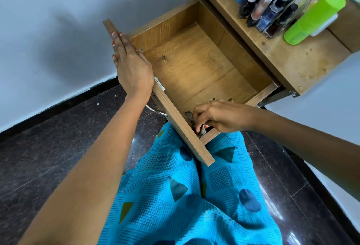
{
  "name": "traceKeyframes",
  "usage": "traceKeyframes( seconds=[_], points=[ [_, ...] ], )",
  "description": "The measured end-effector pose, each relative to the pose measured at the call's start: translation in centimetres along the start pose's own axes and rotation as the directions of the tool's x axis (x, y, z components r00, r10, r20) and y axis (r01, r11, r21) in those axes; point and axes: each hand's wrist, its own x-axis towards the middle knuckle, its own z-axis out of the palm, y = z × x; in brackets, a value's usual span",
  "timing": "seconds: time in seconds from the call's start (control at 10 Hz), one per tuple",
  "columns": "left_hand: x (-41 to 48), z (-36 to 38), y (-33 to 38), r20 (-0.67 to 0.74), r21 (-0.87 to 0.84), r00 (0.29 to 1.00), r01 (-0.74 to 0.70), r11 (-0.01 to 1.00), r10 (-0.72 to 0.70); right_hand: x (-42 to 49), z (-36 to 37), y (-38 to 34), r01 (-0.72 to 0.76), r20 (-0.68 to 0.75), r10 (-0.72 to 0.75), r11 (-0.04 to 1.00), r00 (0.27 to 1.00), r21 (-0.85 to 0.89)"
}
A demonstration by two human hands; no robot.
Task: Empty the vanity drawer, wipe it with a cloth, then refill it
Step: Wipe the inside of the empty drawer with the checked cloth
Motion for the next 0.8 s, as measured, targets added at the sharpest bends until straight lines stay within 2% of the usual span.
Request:
traceKeyframes(
  seconds=[0.1, 0.2, 0.3, 0.4, 0.6, 0.7, 0.8],
  points=[
    [0.0, 0.0, 0.1, 0.004, 0.001, 1.000, 0.000, 1.000, 0.000, -0.1, -1.0, -0.2, 0.064, -0.092, -0.061, 0.997, 0.994, 0.035],
    [0.0, -0.1, 0.1, 0.003, 0.000, 1.000, 0.002, 1.000, -0.002, -1.3, -2.4, -0.6, 0.040, -0.300, -0.009, 0.994, 0.954, 0.097],
    [0.0, -0.1, 0.2, 0.006, -0.008, 1.000, 0.006, 1.000, -0.005, -2.5, -1.3, -1.7, 0.012, -0.487, -0.008, 1.000, 0.873, 0.005],
    [0.0, -0.1, 0.1, 0.005, -0.006, 1.000, 0.002, 1.000, -0.002, -2.4, 3.1, -2.5, -0.108, -0.521, 0.075, 0.994, 0.850, -0.033],
    [-0.1, 0.0, 0.1, 0.000, -0.005, 1.000, -0.004, 1.000, 0.004, -2.4, 8.3, -2.6, -0.375, -0.692, 0.131, 0.902, 0.710, -0.215],
    [-0.1, 0.0, 0.0, -0.001, -0.008, 1.000, -0.009, 1.000, 0.009, -2.8, 9.2, -1.7, -0.396, -0.661, 0.130, 0.878, 0.739, -0.269],
    [-0.1, 0.0, -0.1, -0.001, -0.008, 1.000, -0.005, 1.000, 0.005, -3.4, 8.0, 0.0, -0.445, -0.661, 0.217, 0.874, 0.718, -0.196]
  ],
)
